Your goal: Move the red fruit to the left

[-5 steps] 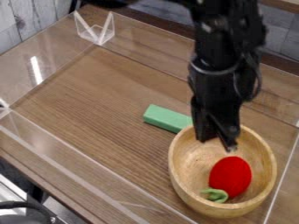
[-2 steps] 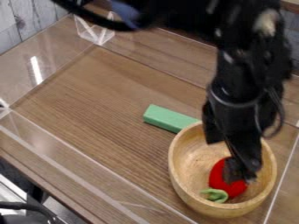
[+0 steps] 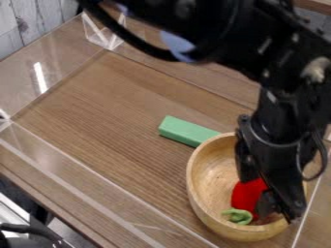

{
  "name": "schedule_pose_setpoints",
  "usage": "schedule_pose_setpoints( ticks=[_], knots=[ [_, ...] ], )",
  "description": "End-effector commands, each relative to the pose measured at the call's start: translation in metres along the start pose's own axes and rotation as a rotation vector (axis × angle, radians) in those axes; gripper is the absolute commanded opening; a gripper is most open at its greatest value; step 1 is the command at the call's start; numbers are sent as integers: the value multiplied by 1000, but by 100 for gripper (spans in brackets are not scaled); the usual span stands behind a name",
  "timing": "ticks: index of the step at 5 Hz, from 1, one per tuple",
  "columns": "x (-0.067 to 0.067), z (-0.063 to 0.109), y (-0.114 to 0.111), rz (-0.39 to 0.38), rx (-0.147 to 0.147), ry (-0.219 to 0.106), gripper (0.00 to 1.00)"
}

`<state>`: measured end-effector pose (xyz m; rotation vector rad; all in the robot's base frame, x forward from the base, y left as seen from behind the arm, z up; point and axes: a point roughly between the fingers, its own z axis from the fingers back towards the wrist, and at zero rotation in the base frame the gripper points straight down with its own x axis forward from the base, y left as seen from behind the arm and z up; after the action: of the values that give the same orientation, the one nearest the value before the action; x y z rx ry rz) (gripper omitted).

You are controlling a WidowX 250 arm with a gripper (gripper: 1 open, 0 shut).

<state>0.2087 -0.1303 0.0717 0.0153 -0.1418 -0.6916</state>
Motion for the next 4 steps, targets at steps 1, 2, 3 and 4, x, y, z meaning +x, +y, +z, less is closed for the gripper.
schedule_pose_setpoints(
  ticks=[1,2,3,4],
  knots=[
    [15,39,12,55,65,-88,0],
    [14,71,28,123,135,-126,0],
    [17,73,42,139,158,-152,0],
    [17,62,41,92,124,-141,100]
  ],
)
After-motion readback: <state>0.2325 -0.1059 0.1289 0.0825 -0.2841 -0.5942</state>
